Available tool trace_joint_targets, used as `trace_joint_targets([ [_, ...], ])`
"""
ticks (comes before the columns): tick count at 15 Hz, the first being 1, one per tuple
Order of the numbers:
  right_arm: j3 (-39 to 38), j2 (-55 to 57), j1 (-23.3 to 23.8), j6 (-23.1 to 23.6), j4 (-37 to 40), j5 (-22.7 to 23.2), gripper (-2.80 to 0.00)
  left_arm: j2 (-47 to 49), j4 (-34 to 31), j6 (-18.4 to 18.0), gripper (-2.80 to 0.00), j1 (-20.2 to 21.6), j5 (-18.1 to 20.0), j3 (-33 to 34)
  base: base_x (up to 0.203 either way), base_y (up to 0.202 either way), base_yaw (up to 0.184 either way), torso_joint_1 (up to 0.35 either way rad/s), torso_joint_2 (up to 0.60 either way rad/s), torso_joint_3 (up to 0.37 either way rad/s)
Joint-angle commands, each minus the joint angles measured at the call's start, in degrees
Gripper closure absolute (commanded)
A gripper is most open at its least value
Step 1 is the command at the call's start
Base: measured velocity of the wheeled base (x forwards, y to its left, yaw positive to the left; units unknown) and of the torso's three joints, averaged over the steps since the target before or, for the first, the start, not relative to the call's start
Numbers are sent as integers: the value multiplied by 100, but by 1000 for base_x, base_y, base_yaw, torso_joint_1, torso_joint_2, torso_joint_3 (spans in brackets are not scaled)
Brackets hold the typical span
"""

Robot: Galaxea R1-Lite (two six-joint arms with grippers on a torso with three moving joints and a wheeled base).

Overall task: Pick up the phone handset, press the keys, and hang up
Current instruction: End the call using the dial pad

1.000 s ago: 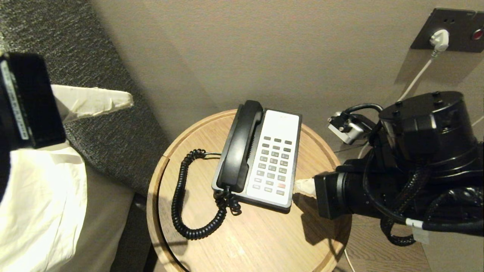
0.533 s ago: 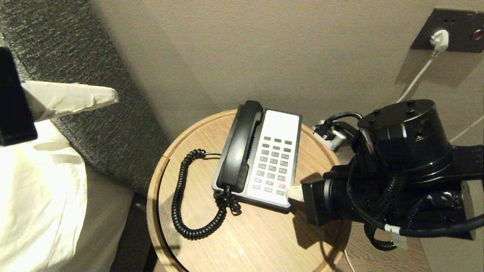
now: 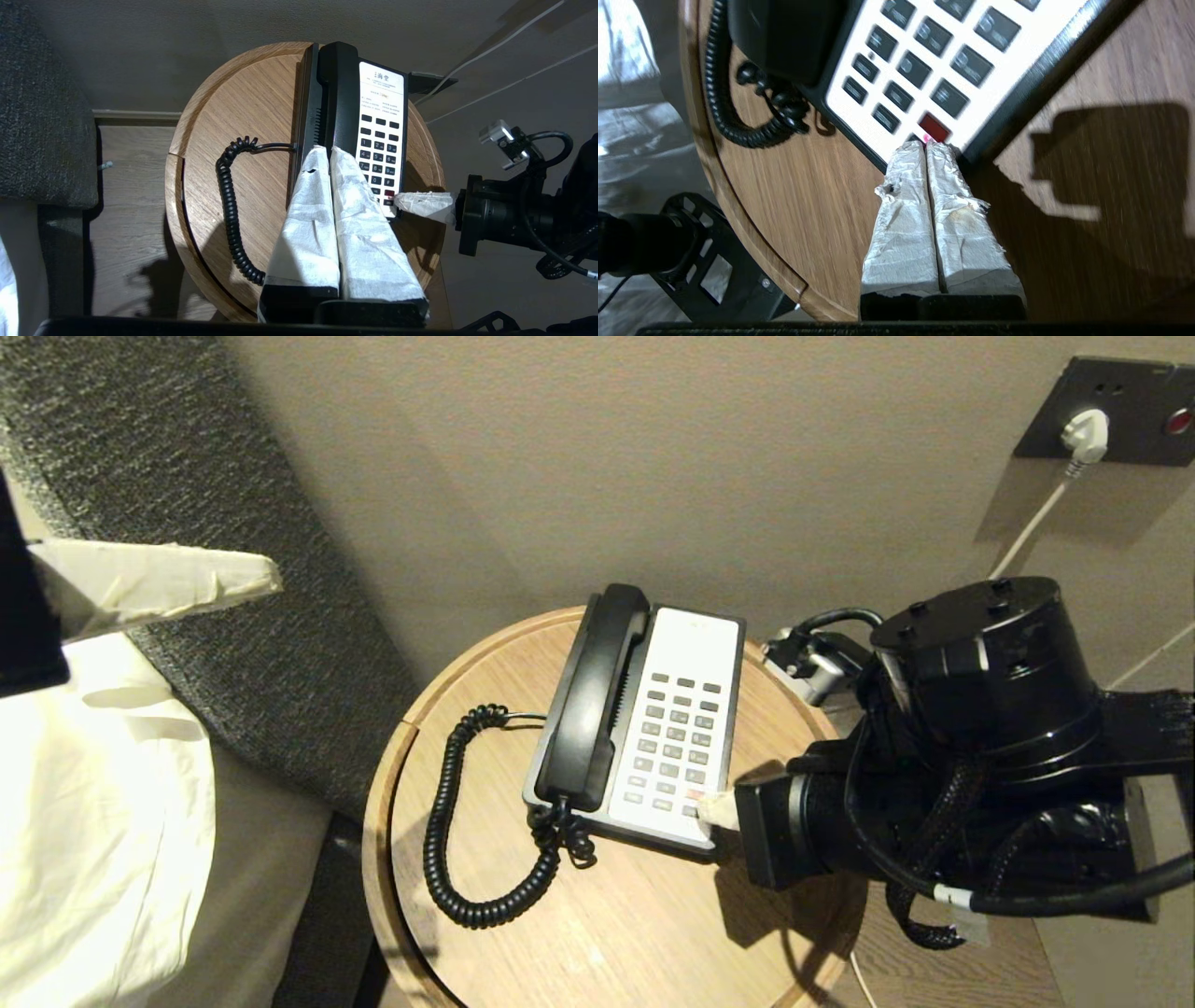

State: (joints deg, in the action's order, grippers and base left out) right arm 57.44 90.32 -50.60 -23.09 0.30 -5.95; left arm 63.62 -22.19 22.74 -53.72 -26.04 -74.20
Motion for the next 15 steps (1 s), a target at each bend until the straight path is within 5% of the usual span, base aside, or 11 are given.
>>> trace_joint_targets([
  [1,110,96,6,-7,6,-3,0,-16,-14,12,0,2,-15,2,0,0,0,0,0,0],
  [15,110,145,7,-11,41,-29,0,-148,-14,12,0,64,29,240,0,0,0,0,0,0],
])
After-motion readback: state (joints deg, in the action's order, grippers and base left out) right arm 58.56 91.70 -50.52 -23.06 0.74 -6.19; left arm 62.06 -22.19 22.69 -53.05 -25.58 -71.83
